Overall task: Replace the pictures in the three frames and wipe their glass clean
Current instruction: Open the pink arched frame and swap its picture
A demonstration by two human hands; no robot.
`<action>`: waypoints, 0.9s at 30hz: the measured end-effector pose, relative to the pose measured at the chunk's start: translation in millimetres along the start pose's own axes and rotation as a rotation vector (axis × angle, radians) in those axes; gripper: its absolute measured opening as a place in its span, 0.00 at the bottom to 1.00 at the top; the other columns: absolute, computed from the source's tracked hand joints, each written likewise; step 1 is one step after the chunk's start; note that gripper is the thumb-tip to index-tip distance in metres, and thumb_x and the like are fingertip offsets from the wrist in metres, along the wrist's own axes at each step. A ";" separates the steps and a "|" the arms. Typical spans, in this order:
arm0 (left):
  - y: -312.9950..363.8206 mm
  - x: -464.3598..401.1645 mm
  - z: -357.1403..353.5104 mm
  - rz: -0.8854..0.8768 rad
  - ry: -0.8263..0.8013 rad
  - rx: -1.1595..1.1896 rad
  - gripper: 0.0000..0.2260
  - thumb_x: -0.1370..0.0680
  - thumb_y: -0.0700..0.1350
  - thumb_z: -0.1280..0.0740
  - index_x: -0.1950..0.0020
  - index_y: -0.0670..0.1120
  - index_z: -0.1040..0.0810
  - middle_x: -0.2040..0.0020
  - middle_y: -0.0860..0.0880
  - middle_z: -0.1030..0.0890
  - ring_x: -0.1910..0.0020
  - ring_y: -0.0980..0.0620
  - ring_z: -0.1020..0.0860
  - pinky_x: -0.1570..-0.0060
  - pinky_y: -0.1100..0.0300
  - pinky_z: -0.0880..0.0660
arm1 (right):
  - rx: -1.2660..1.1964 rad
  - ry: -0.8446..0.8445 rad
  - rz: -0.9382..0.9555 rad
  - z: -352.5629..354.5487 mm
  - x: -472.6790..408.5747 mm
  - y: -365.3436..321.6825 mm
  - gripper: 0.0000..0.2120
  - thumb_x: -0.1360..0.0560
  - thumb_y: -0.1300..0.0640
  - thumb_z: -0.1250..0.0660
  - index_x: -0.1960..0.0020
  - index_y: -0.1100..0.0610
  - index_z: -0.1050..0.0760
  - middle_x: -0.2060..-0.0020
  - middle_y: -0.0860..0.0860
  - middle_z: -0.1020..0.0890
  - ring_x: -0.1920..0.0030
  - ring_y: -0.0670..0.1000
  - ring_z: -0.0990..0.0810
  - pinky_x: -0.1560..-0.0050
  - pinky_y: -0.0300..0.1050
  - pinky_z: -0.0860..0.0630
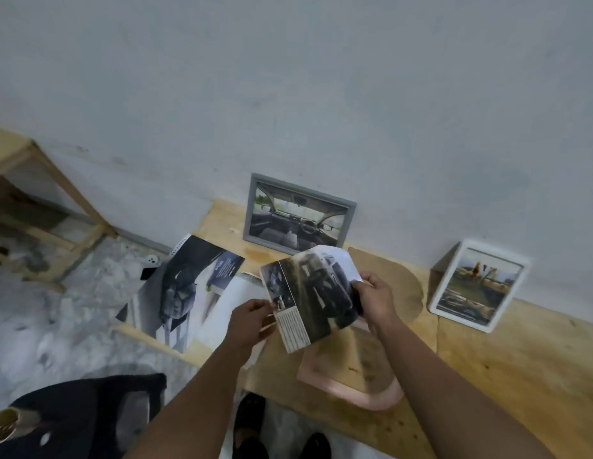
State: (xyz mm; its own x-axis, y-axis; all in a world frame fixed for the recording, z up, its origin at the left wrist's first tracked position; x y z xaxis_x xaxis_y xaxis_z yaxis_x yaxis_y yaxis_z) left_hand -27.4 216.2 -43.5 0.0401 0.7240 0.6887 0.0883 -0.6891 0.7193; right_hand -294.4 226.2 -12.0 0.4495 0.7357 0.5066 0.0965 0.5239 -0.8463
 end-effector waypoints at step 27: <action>1.7 -94.1 259.6 -0.267 0.602 -0.993 0.11 0.22 0.56 0.31 0.54 0.49 0.24 0.57 0.51 0.23 0.57 0.48 0.24 0.59 0.54 0.29 | 1.001 -0.295 0.473 -329.6 -51.9 37.0 0.20 0.21 0.50 0.34 0.30 0.50 0.25 0.38 0.53 0.22 0.39 0.55 0.23 0.42 0.49 0.24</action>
State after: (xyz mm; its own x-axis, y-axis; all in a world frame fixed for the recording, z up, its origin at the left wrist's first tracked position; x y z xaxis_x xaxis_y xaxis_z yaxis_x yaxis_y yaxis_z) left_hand 227.4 155.2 -130.8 -0.3593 0.8998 0.2476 -0.7969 -0.4339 0.4204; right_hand -21.5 66.0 -123.8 0.0137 0.9528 0.3032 -0.8360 0.1772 -0.5193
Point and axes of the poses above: each hand's wrist, its own x-axis away from the middle knuckle, its own z-axis out of the back of the hand, y = z × x, the point moved 2 cm from there along -x, towards the middle knuckle
